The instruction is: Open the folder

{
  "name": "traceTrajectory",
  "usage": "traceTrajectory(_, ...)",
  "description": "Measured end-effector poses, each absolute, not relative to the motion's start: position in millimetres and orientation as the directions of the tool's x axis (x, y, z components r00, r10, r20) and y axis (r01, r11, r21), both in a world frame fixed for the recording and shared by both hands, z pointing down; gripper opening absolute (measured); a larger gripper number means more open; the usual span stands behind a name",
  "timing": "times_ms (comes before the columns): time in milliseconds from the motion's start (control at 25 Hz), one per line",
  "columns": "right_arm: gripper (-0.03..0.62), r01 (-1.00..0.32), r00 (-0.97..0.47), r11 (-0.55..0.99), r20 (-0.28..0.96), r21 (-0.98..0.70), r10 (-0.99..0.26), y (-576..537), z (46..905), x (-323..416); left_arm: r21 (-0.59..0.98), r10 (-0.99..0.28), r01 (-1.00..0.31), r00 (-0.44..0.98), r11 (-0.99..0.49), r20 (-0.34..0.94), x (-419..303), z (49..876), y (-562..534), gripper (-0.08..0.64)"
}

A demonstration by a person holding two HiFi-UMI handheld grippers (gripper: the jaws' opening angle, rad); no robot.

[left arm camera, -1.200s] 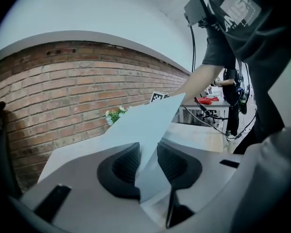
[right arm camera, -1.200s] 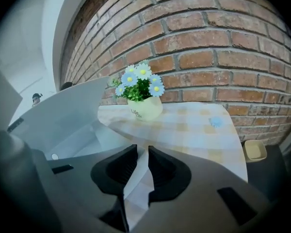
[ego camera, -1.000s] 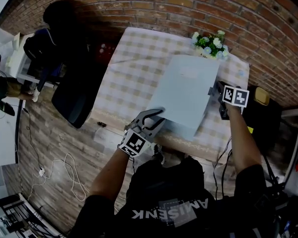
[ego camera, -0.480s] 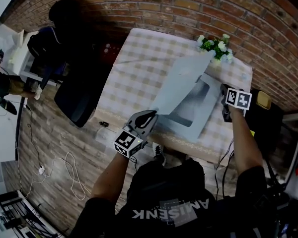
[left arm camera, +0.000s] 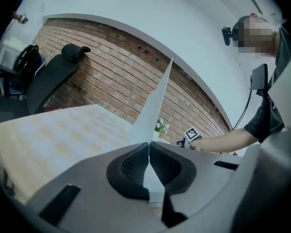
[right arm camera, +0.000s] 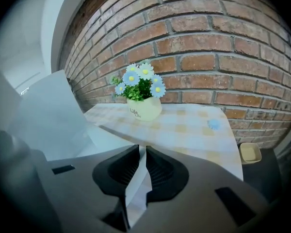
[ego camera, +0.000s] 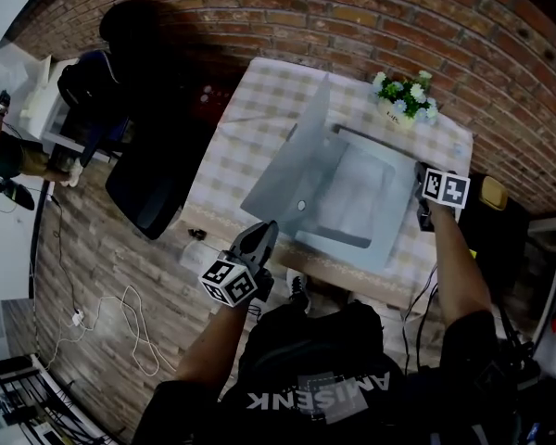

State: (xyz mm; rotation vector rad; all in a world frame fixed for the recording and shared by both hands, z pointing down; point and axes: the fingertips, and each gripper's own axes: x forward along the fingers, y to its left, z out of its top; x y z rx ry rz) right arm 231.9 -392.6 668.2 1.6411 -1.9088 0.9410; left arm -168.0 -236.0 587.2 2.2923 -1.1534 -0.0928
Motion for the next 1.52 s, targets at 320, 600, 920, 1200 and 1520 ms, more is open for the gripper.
traceTrajectory(320,0.074,-0.980,-0.183,0.064,0.724,-0.189,-0.665,-392.4,667.8,230.9,0.517,-0.836,-0.807,0.474,-0.286,0.278,-207.9,616.7,-247.3,0.015)
traceTrajectory(600,0.071,-0.981,-0.176,0.058,0.721,-0.186,-0.671,-393.1,667.1,231.5,0.425,-0.848,-0.875,0.396,-0.233,0.351,-224.0,635.2,-252.4,0.017)
traceTrajectory(920,0.067,-0.982,-0.167,0.050,0.718,-0.181,-0.676,-392.7,666.5,231.5,0.331,-0.845,-0.935,0.278,-0.128,0.457,-241.7,661.8,-259.8,0.047)
traceTrajectory(1200,0.066,-0.983,-0.161,0.045,0.718,-0.178,-0.677,-394.0,668.5,230.7,0.146,-0.832,-0.985,0.159,-0.094,0.531,-253.4,684.7,-265.9,0.104)
traceTrajectory(1520,0.066,-0.984,-0.153,0.039,0.717,-0.172,-0.680,-393.7,668.6,230.6,-0.109,-0.817,-0.991,0.004,-0.082,0.576,-278.8,704.7,-272.7,0.305)
